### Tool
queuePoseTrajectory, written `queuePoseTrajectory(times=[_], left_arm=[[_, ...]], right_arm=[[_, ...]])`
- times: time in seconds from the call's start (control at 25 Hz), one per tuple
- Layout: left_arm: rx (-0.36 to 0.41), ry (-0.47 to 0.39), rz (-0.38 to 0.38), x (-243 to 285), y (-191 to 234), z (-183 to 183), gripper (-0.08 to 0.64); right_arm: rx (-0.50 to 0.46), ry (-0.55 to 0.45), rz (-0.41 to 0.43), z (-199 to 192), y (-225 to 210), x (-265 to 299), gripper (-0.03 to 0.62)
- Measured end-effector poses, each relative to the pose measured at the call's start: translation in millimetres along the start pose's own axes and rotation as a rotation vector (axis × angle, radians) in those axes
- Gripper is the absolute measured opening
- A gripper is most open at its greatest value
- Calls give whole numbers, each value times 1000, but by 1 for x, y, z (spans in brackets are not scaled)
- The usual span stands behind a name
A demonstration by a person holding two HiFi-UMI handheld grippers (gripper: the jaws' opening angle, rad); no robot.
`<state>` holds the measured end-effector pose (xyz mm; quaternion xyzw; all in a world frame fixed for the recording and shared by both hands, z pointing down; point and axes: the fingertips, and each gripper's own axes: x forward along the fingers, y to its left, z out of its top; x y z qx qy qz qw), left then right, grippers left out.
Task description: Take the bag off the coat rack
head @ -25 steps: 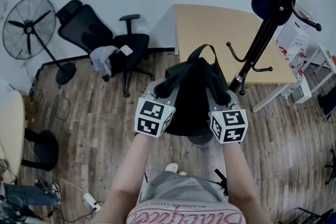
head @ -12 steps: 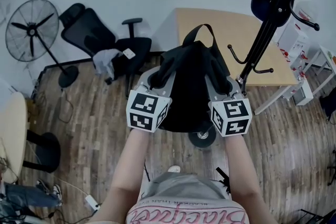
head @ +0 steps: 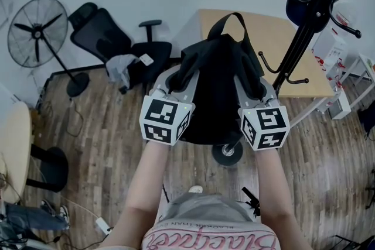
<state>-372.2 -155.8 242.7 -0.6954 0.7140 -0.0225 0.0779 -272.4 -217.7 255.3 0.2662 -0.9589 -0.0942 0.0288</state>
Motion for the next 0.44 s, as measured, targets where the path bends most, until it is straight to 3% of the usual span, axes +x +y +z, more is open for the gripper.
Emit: queuePoseTrajectory(times=[0.44], left_arm=[[2, -33, 2, -3, -1, 13, 74]], right_arm=[[1, -28, -18, 11, -2, -2, 87]])
